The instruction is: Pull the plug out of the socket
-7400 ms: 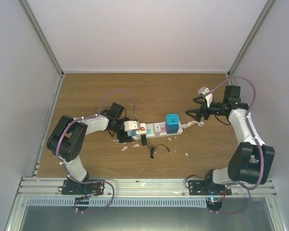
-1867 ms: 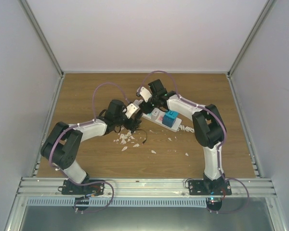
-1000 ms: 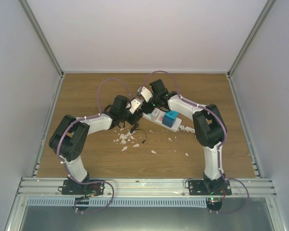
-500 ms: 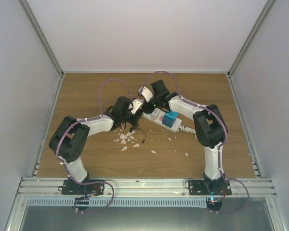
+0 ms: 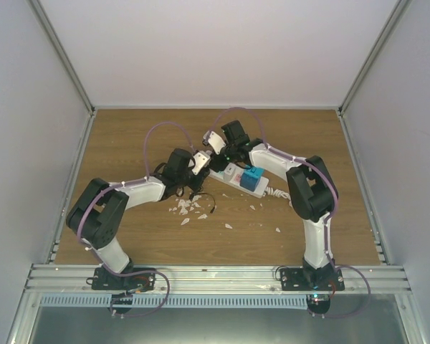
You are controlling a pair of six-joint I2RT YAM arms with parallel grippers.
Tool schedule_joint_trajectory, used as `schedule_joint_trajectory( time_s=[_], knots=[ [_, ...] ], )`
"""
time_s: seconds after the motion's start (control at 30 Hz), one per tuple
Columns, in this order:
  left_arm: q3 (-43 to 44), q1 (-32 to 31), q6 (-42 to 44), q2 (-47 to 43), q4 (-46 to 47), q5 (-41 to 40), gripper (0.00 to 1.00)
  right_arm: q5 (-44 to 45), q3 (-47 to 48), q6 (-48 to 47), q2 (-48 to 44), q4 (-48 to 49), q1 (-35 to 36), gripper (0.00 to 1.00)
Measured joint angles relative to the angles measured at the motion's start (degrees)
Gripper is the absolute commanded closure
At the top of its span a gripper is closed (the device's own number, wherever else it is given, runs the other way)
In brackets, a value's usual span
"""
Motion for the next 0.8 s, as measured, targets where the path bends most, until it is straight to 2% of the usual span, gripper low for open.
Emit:
schedule_joint_trajectory(
  time_s=[0.23, 0.67, 0.8],
  knots=[
    [-1.5, 0.0, 1.6, -1.4, 0.1, -0.1, 0.79, -0.7, -0.2, 0.2, 0.0, 0.0, 0.2, 0.71],
    [-4.9, 0.0, 3.1, -4.4, 0.7, -0.1, 0.78, -1.0, -1.0, 0.6, -0.4, 0.5, 1.3, 0.72],
    [-5.7, 0.1, 3.4, -5.2, 0.8, -0.2, 0.78, -1.1, -1.2, 0.8, -0.5, 0.7, 1.5, 0.76]
  ],
)
